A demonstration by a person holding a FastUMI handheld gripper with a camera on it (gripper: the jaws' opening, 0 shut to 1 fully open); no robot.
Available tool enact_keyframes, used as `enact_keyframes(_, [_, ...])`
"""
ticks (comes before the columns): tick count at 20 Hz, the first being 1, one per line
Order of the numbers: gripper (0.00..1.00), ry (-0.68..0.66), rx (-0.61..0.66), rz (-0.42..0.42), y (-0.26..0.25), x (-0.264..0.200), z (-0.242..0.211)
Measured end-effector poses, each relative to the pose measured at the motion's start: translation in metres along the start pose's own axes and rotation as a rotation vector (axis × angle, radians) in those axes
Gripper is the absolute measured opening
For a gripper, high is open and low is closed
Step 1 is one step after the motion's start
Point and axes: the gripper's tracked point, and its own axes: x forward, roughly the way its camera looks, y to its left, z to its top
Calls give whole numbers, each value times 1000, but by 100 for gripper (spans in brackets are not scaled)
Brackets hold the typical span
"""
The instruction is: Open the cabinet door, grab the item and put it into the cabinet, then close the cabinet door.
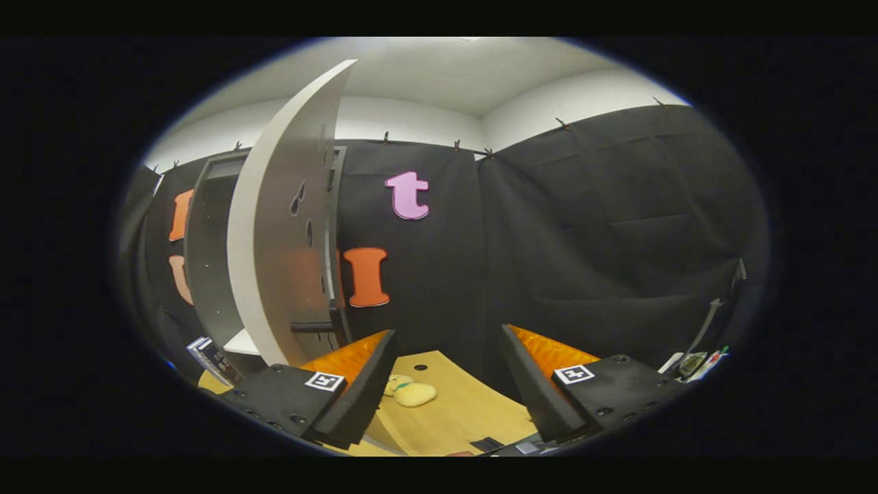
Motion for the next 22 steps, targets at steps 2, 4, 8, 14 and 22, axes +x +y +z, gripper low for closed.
enact_keyframes(2, [96,1,-4,16,4,-1,1])
enact_keyframes(4, [96,0,-20,39,23,-7,1])
enact_keyframes(8, [96,-7,-27,105,73,-23,0])
enact_keyframes(14, [96,15,-14,316,170,-38,-7])
enact_keyframes(22, [96,64,7,534,282,-18,-26])
